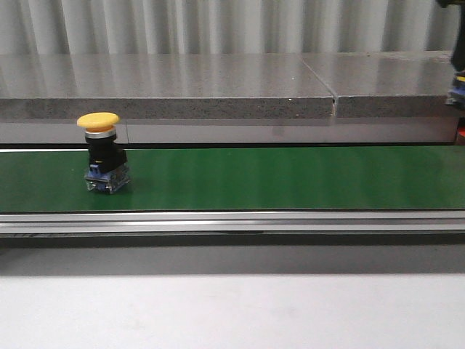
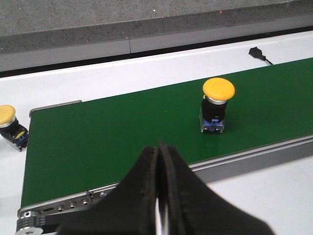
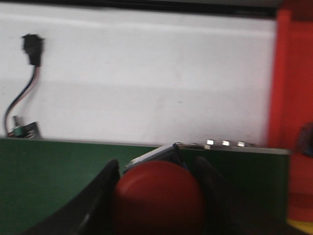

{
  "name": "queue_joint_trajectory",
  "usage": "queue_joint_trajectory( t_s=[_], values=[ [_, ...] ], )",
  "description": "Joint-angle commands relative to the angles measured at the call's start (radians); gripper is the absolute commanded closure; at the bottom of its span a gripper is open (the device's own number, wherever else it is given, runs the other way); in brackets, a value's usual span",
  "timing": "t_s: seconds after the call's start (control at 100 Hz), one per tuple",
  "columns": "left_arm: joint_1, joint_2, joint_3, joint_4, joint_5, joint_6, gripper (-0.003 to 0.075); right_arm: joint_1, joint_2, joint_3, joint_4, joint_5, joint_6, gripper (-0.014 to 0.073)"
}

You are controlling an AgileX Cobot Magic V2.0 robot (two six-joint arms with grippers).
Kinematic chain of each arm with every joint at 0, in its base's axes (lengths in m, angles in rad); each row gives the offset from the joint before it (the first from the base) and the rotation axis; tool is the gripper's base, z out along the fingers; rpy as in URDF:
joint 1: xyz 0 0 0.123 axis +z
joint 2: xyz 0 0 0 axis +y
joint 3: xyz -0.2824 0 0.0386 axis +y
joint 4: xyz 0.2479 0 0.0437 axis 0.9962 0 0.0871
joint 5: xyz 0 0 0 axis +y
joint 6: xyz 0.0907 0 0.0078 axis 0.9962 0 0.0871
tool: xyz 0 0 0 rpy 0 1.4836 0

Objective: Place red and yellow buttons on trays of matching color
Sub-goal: 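Close the right gripper on the red button and lift it, then lower the red button into the red tray and open the right gripper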

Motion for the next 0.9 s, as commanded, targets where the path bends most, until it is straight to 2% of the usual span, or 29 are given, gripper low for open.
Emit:
queue_joint_trajectory(
  t_s=[0.0,0.21,0.38,0.89],
  values=[
    [-0.007,0.002,-0.025,-0.010,-0.068,-0.002,0.0741,-0.089,-0.052,-0.029,0.000,-0.033,0.003,0.0436],
    [-0.007,0.002,-0.025,-0.010,-0.068,-0.002,0.0741,-0.239,-0.049,-0.029,0.000,-0.033,0.042,0.0436],
    [-0.007,0.002,-0.025,-0.010,-0.068,-0.002,0.0741,-0.319,-0.020,-0.029,0.000,-0.033,0.073,0.0436],
    [-0.007,0.002,-0.025,-0.010,-0.068,-0.002,0.0741,-0.336,0.186,-0.029,0.000,-0.121,0.078,0.0436]
  ],
)
